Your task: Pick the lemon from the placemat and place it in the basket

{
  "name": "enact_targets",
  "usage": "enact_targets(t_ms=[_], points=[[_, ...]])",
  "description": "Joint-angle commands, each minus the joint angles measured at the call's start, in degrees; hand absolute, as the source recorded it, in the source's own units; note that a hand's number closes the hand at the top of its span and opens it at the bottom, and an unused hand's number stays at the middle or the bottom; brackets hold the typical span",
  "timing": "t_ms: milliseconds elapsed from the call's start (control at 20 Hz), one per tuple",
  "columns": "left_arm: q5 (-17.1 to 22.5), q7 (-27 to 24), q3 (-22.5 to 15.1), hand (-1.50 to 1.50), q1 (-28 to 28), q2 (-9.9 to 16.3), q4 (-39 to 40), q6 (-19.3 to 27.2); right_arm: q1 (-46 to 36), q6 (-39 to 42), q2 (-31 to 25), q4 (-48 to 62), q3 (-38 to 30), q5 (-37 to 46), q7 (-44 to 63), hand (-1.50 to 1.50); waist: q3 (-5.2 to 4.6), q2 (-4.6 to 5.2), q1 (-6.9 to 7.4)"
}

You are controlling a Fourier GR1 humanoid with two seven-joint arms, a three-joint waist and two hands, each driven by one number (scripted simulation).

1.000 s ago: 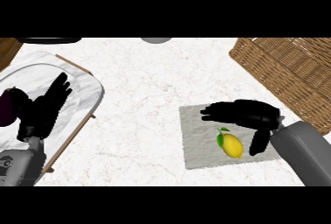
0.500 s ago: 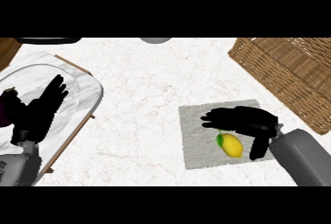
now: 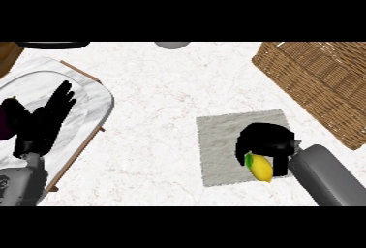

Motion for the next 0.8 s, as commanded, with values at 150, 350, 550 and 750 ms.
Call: enact_targets(t_ms=[150,350,550,750], points=[[-0.8,0.7,1.2,0.00,-0.4,-0.8,-0.4,-0.7,2.8,-0.6,1.7,-1.2,-0.4,4.1,-2.2,1.50,0.56,0.41,-0.07],[-1.0,-0.9,0.5,0.00,-0.5,-1.5,0.6,0.2,-0.3,1.8,12.5,5.0,-13.0,-0.9,25.1,1.50,0.45,0.51,-0.87],[-0.9,-0.7,1.4,0.00,0.2,-0.4,0.6,0.1,-0.8,-2.8,15.6,7.1,-23.6,-3.1,40.1,1.50,0.46,0.54,-2.36],[-1.2,-1.2,0.5,0.00,0.7,-1.1,0.5,-0.2,-3.9,-8.8,24.7,7.6,-29.1,-3.1,57.8,1.50,0.37,0.71,0.14]])
